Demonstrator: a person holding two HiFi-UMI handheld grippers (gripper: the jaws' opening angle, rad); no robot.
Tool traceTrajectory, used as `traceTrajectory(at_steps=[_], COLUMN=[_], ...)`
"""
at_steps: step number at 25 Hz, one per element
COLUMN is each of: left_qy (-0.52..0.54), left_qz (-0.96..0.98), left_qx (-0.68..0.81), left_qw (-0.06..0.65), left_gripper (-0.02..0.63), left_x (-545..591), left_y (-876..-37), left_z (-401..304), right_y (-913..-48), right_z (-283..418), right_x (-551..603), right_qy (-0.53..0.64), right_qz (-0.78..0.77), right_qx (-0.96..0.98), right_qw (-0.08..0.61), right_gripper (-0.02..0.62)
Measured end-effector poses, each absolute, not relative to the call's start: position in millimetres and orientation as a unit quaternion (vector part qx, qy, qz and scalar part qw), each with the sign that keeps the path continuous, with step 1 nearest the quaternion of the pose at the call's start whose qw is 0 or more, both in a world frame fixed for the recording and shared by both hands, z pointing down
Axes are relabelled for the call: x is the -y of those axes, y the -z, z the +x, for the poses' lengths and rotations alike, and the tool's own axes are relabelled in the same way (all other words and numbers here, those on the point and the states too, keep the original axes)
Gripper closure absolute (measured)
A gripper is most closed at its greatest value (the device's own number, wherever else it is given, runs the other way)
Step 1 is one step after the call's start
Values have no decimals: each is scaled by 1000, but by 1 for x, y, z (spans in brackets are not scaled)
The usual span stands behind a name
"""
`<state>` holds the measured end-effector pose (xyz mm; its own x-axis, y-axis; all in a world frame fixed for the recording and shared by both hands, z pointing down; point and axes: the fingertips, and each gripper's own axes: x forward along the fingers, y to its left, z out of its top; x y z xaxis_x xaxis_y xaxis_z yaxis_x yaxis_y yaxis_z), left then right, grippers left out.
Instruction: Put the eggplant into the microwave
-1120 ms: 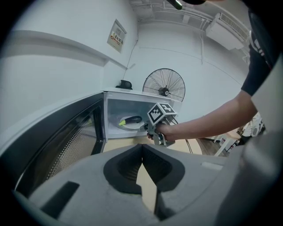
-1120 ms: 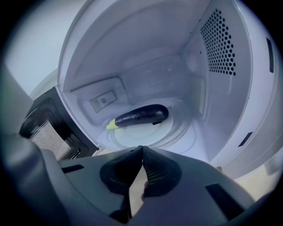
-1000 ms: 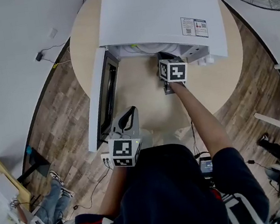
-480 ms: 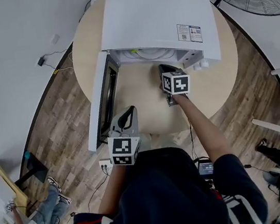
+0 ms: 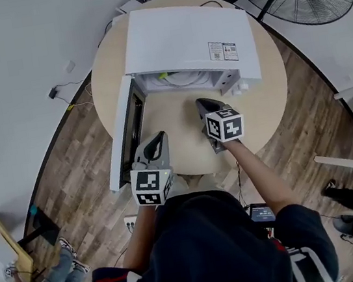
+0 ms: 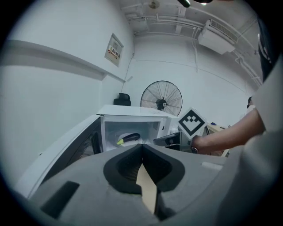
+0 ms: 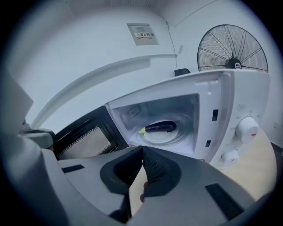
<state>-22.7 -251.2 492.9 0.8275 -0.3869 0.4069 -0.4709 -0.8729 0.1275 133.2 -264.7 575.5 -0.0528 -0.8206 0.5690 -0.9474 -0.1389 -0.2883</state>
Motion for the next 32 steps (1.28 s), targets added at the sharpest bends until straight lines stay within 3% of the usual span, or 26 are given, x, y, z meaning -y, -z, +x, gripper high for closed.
traceTrajectory(at_steps=[19, 32], left_qy=[-147, -80], left_qz=[958, 965], left_qx=[246, 245], left_qw=[11, -41], left_gripper=[592, 592], left_x=[254, 246], left_y=[-419, -346], left_z=[-16, -9], right_y=[-389, -320], right_z=[106, 112], right_x=[212, 182], right_qy=[-116, -36], right_qz=[701, 715], right_qx=[701, 698], right_qw=[53, 17], right_gripper=[583, 583])
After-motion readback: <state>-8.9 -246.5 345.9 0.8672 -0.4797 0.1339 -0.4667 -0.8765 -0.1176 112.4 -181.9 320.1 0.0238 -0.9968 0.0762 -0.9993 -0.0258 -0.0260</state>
